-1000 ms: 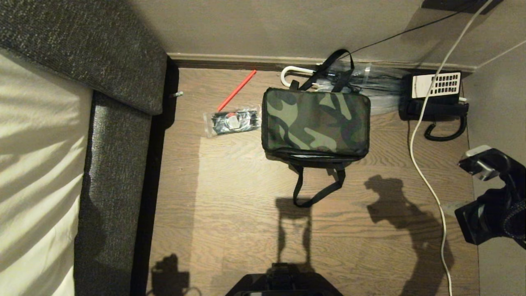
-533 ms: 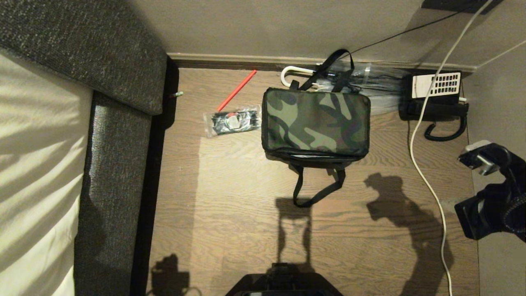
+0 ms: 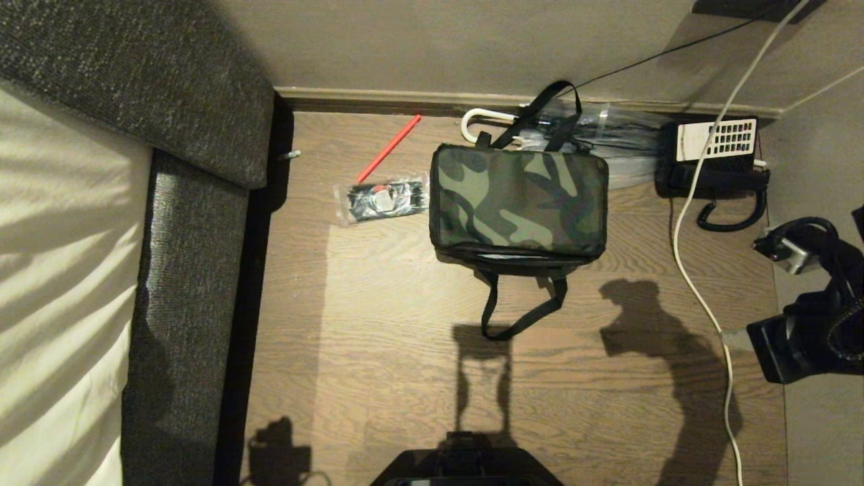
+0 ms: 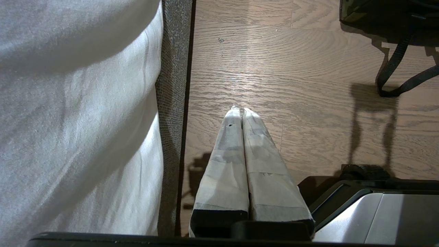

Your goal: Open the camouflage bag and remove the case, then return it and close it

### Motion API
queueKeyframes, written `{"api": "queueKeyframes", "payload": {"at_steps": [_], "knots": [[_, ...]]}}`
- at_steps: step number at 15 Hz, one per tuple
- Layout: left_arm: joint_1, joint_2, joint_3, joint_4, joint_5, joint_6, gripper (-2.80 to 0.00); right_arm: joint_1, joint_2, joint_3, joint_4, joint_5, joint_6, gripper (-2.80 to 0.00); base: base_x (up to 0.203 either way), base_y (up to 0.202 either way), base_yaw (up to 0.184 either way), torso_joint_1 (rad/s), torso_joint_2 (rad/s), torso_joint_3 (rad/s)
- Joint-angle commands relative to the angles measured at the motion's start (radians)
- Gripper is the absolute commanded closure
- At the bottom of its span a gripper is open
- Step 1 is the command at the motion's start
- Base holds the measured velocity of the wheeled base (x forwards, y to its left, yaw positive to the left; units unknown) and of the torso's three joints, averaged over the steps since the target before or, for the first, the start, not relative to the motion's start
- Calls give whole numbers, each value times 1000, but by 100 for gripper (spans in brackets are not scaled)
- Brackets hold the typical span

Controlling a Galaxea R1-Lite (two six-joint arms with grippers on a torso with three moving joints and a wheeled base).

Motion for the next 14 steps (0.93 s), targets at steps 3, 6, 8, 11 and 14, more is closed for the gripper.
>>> {"api": "queueKeyframes", "payload": {"at_steps": [3,6,8,11,14], "knots": [[0,1,1,-1,1,0,0,0,-18,4,16,2,-3,0,0,0,0,0,0,0],[0,1,-2,6,1,6,0,0,-17,0,19,2,-3,0,0,0,0,0,0,0],[0,5,-21,4,-14,14,0,0,-15,-3,19,2,-3,0,0,0,0,0,0,0],[0,156,-194,35,-40,-17,0,0,-19,4,27,17,-4,0,0,0,0,0,0,0],[0,541,-429,52,-131,-105,0,0,-18,-3,34,26,-3,0,0,0,0,0,0,0]]}}
